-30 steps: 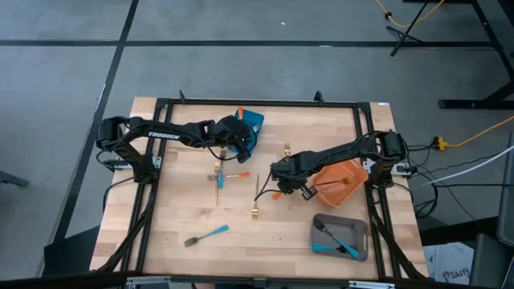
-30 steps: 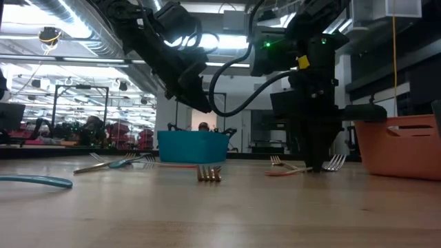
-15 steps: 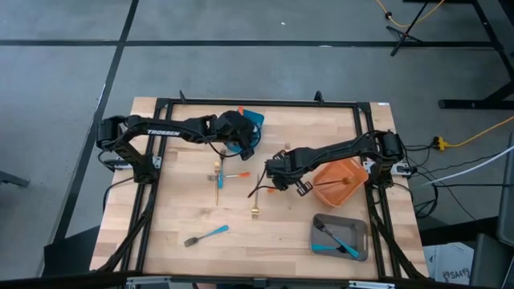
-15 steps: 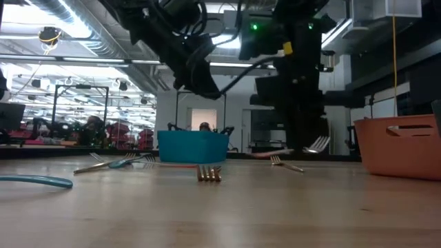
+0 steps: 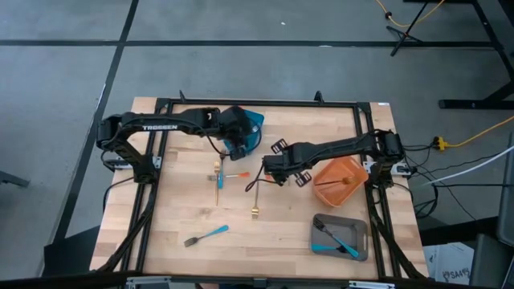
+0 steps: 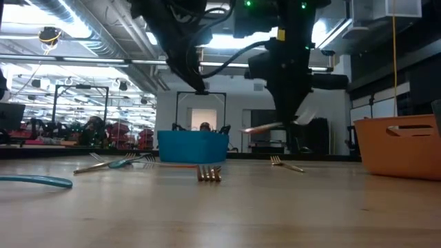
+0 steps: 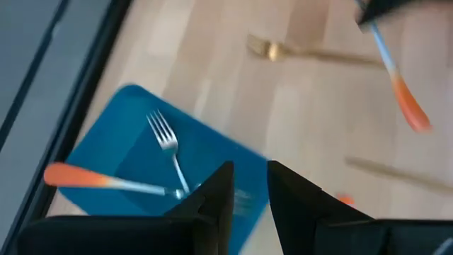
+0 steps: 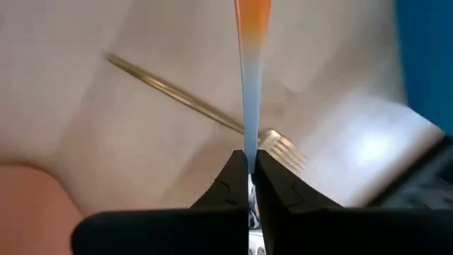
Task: Sort silverware by color (type)
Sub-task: Put the right orange fork into the blue bin
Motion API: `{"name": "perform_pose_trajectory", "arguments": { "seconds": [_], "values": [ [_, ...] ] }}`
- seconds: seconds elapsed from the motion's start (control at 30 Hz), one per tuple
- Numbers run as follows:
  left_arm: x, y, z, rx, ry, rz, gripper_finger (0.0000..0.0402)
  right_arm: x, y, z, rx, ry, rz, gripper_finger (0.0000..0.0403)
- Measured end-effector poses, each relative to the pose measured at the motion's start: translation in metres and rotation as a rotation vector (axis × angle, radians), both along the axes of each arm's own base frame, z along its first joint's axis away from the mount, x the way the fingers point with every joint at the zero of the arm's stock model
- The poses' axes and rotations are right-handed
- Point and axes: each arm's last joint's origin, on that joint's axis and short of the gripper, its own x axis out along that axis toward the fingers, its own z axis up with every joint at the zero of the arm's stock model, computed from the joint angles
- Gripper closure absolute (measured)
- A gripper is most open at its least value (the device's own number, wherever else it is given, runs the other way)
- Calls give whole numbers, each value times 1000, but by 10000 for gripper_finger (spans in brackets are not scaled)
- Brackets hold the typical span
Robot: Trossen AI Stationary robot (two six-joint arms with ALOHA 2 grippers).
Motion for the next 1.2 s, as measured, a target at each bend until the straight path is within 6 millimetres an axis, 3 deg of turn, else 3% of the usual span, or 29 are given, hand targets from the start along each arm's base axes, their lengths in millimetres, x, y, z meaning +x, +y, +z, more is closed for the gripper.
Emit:
{"name": "perform_pose_trajectory", "arguments": {
  "seconds": [0.2,0.37,0.53,0.77,1.2],
  "values": [
    [-8,-11,13,-31,141,-34,321,8,-1,19,-76,-20,82,402],
    [-9,-20,15,-98,159,-61,321,14,-1,31,-89,-34,186,402],
    [-5,-34,16,-218,116,-136,321,20,-3,39,-181,-60,239,402],
    [5,-49,20,-241,25,-150,321,29,-5,44,-288,-118,289,402],
    [5,-51,22,-249,-2,4,321,47,-4,52,-317,-324,262,402]
  ]
}}
